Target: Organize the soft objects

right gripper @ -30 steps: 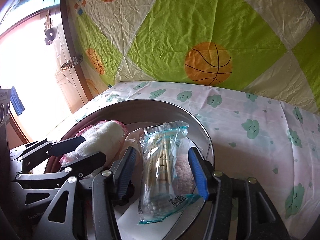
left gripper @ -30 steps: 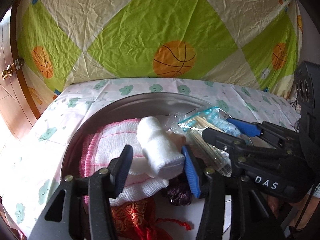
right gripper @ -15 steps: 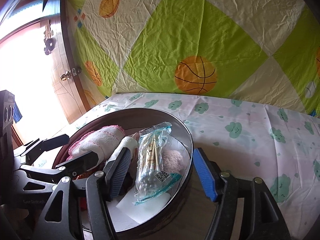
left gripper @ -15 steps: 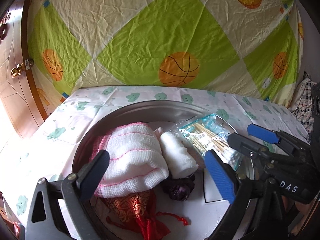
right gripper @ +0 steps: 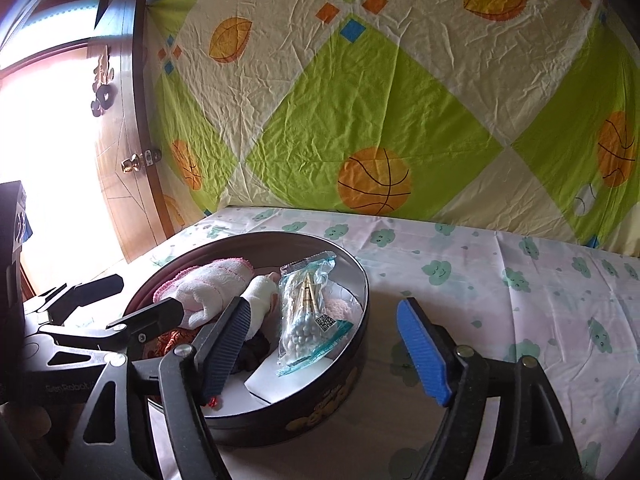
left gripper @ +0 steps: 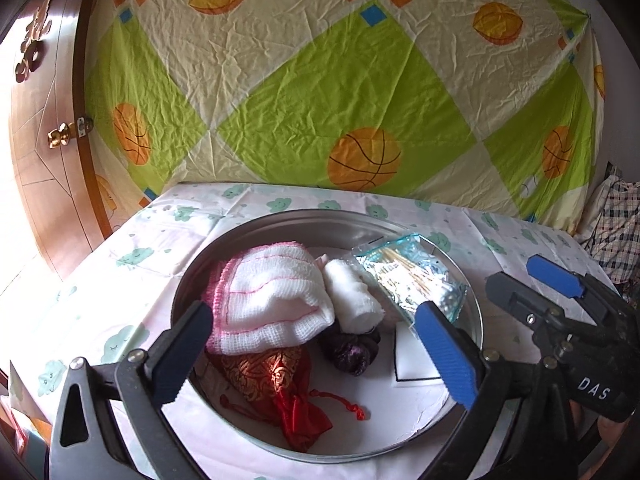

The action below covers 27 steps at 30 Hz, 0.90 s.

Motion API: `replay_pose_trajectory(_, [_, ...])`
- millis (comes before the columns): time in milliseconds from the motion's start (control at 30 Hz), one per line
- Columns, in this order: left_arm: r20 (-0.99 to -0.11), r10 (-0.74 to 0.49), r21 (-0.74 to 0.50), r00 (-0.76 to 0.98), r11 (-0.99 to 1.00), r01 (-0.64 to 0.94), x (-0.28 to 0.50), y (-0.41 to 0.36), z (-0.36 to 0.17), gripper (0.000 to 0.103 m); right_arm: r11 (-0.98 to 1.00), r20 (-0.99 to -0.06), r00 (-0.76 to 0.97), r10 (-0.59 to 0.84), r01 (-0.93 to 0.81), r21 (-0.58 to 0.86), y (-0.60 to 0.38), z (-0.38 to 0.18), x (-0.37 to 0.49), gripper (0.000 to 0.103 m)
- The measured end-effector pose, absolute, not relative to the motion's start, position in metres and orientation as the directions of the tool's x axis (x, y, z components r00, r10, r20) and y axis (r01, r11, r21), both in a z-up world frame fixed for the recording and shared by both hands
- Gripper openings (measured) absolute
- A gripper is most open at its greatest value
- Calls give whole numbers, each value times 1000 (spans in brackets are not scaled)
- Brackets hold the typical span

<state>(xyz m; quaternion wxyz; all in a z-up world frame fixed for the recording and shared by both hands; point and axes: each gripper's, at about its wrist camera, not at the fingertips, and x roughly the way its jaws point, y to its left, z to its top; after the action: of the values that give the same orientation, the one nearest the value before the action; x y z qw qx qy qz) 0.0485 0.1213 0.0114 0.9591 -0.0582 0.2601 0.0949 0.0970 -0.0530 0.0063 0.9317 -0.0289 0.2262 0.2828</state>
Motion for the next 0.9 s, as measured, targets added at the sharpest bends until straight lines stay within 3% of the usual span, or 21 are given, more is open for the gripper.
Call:
replay_pose_trajectory(133, [-504,168,-54,847,973,-225,40,120,11,102,833,-413,745,523,-550,63,-53,11,83,86])
replay_pose_trajectory(900, [-523,198,-71,829,959,-274,28,133,5,102,829,-380,753,538,-554,77,-54,12,66,86])
